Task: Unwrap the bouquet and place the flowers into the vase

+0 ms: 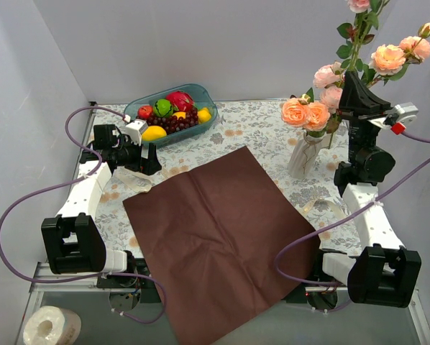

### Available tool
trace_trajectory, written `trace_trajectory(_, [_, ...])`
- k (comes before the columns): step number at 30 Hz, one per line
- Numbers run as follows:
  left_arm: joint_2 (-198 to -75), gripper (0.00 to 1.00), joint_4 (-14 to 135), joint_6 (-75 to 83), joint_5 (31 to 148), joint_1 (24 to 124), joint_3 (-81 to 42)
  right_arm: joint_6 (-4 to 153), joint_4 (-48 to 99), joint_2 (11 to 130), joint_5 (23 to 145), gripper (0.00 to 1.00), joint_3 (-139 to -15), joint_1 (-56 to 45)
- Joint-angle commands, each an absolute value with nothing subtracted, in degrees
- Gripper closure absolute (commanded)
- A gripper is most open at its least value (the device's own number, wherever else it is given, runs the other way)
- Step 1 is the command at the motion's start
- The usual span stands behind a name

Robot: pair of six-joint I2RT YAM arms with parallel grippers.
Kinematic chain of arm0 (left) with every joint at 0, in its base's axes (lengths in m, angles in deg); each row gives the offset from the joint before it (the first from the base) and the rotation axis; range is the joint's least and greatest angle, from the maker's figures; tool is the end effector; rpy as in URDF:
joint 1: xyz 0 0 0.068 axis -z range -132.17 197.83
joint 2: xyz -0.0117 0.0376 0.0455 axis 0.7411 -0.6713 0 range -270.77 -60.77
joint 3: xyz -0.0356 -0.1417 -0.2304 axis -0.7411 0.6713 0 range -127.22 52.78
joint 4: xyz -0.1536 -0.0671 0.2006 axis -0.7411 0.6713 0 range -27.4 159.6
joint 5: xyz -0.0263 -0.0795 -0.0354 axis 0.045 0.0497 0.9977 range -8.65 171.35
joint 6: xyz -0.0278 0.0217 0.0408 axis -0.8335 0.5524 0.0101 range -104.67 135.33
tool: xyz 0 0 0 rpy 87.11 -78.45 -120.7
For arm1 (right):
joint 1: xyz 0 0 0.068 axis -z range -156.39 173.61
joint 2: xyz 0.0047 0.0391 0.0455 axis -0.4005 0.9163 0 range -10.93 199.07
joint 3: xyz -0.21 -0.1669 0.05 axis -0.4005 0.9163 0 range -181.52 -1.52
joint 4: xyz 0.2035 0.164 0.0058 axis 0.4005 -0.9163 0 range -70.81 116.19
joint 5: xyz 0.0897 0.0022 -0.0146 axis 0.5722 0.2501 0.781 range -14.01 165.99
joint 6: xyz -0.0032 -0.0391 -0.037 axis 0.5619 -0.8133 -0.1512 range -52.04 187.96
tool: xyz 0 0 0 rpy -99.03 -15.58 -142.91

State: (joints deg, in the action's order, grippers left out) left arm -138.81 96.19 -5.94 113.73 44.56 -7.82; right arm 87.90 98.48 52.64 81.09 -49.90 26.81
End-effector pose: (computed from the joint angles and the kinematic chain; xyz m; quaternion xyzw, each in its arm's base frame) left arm 0.2830 -0.0028 0.2746 -0.1015 0.9044 -0.3098 0.2753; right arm 0.2138 -0.0088 0.4355 0.0149 0.2857 0.1519 0.9461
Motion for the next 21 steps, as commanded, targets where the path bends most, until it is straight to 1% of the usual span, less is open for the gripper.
trace_trajectory(1, [-138.55, 0.02, 94.68, -5.49, 114.13, 44.23, -7.6, 92.13, 111.96, 54.72, 83.9, 0.99, -49.51, 27.39])
trace_trajectory(9, [-139.78, 0.02, 96.96, -4.62, 113.69, 44.23, -9.53, 93.09, 122.34, 60.78, 84.07, 0.99, -51.18, 27.39])
trace_trajectory(12, [-139.87, 0.02, 98.37, -4.27, 114.21, 44.23, -10.76, 93.8, 123.31, 59.92, 86.7, 0.99, -52.06, 27.39])
trace_trajectory(15, [-139.0, 0.02, 98.9, -4.88, 115.53, 44.23, -11.12, 91.7, 117.61, 56.85, 91.27, 0.99, -53.55, 27.13])
trace_trajectory(18, [-138.03, 0.02, 98.99, -5.76, 116.94, 44.23, -10.94, 89.32, 113.22, 51.67, 92.24, 0.99, -54.34, 26.77])
trace_trajectory(21, [-137.06, 0.02, 99.17, -6.11, 116.85, 44.31, -10.94, 87.74, 106.98, 49.46, 92.86, 0.99, -56.45, 26.86])
